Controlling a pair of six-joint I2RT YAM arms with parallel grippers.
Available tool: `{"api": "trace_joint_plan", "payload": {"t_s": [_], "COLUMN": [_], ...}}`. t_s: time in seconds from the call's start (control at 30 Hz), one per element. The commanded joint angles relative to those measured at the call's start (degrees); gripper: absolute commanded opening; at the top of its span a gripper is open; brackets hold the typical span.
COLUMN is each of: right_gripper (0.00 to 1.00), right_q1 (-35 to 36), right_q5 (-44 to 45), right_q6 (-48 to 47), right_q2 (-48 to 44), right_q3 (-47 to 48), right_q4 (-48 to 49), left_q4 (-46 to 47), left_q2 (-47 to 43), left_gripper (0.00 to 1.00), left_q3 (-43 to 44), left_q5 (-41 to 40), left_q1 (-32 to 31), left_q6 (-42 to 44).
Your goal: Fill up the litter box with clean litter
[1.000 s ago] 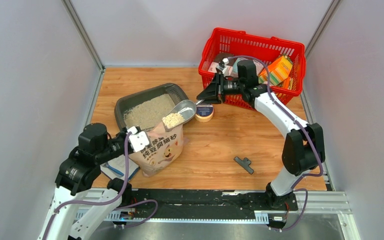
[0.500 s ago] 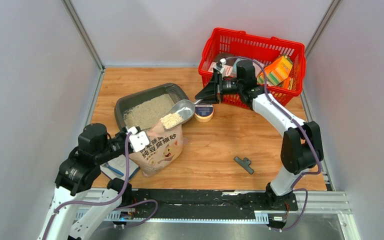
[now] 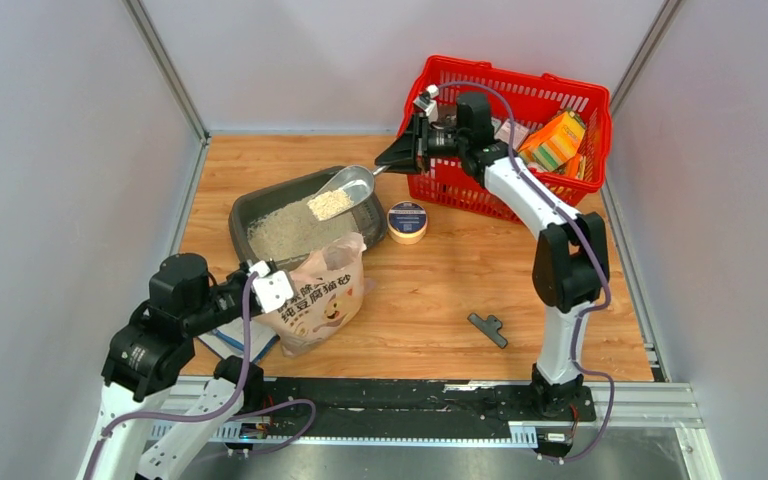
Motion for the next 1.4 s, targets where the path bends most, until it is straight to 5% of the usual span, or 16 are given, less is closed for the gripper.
{"api": "trace_joint_plan", "payload": {"t_s": [0.0,0.2,0.43,1.37], "right_gripper": [0.00,0.00,0.00,0.00], "right_q1": [0.4,2.9,3.5,6.6], "right_q5": [6.4,16.1,31.0,29.6], "right_q6": [-6.0,-20.8,-26.1,-34.9], "right_q2": [3.5,4.7,4.5,-4.3], "right_q3": [8.0,13.9,13.8,4.8], "right_q4": [-0.5,-9.8,-7.9,-12.0], "left_q4": [1.4,0.0,1.9,5.2], "left_q2": [-0.8,-0.8,-0.4,-2.1], "left_gripper": [0.00,0.00,0.00,0.00], "left_q3": [4.4,3.5,2.9,-0.7], "left_q5": [4.1,6.0,6.2,7.6], "left_q1": [0.0,0.0,0.0,0.0], "left_q6": [1.4,4.6,4.7,6.0]}}
